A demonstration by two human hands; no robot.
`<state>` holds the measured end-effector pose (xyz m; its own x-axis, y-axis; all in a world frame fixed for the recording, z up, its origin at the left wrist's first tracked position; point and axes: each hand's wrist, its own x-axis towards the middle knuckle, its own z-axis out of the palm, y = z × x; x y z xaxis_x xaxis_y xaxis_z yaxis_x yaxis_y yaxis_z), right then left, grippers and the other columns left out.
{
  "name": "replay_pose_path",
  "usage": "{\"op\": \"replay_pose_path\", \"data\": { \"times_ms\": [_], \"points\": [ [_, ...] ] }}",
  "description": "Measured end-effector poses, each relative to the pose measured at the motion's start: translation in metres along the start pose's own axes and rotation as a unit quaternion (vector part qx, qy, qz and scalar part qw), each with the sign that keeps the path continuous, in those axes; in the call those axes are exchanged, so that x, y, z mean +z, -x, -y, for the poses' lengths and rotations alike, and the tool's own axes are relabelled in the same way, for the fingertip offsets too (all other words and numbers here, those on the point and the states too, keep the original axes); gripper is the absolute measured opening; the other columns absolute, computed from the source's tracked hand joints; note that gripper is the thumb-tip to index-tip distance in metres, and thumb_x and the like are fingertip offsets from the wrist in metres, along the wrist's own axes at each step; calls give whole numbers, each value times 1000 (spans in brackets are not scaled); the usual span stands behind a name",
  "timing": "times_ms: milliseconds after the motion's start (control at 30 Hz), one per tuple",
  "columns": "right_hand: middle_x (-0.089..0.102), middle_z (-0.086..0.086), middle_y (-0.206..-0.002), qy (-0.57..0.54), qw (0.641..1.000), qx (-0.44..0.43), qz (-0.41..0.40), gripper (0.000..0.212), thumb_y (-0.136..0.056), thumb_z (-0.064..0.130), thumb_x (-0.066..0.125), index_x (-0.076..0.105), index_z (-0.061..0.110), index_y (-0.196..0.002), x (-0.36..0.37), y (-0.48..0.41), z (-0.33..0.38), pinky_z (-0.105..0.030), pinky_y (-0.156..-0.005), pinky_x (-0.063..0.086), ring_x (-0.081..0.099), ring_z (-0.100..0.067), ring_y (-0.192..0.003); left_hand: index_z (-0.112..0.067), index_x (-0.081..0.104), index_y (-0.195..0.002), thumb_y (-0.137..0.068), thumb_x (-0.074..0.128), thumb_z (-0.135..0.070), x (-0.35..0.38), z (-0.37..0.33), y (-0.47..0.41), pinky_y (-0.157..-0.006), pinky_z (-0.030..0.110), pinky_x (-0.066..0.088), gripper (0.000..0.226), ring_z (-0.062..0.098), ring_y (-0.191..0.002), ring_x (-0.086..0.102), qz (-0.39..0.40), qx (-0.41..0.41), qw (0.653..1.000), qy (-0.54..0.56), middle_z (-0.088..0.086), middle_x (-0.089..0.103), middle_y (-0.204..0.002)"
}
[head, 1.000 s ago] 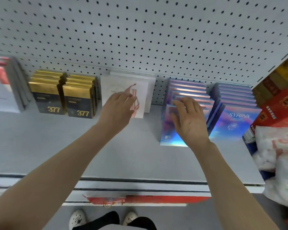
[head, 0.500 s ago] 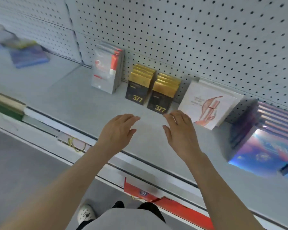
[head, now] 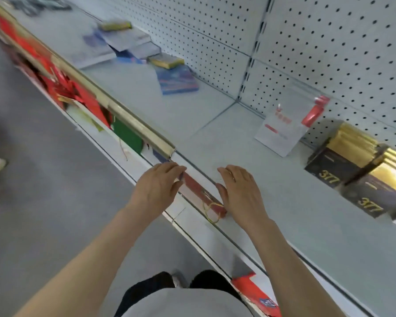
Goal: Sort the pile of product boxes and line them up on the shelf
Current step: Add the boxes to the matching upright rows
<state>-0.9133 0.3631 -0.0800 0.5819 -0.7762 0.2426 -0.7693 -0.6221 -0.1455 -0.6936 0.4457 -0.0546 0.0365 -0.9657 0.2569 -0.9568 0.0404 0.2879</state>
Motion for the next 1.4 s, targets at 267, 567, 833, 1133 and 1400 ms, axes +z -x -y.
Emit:
{"op": "replay_pose_path", "data": {
  "times_ms": [267, 567, 833, 1133, 1400],
  "points": [
    [60, -11, -119, -11, 998, -61, 1, 34, -95, 27, 53, 58, 8, -123, 37, -125, 46, -39, -95, 44, 55, -28, -111, -13, 68, -116, -78, 76, -14, -18, 99, -39, -77, 39, 55, 39, 30, -94, 66, -15, -50, 998, -28, 5, 69, -109],
    [50, -15, -137, 24, 996, 9, 89, 50, -99, 34, 46, 42, 7, -141, 68, -327, 33, -42, -99, 37, 47, -34, -122, -15, 67, -117, -76, 78, -14, -26, 200, -131, -75, 38, 56, 43, 31, -93, 65, -11, -61, 998, -32, 5, 67, -110],
    [46, -19, -141, 3, 988, 56, 146, 71, -91, 51, 13, 37, 13, -146, 117, -436, 34, -45, -99, 38, 46, -38, -124, -15, 63, -123, -78, 76, -19, -29, 265, -215, -81, 43, 55, 47, 34, -99, 63, 30, -61, 997, -46, 7, 65, -115],
    [58, -10, -135, -33, 993, 80, 76, 54, -91, 49, 36, 62, 16, -126, 127, -377, 31, -46, -101, 42, 55, -37, -122, -22, 37, -145, -96, 52, -36, -1, 291, -344, -109, 37, 35, 53, 24, -136, 37, 96, -26, 995, -13, 3, 40, -149],
    [27, -16, -151, -85, 918, 358, 148, 105, -69, 77, 58, 18, 23, -149, 103, -375, 30, -43, -109, 33, 28, -32, -140, -16, 21, -152, -101, 35, -38, 50, 326, -456, -117, 47, 14, 57, 33, -146, 11, 192, 52, 974, -111, 11, 21, -158]
  ]
}}
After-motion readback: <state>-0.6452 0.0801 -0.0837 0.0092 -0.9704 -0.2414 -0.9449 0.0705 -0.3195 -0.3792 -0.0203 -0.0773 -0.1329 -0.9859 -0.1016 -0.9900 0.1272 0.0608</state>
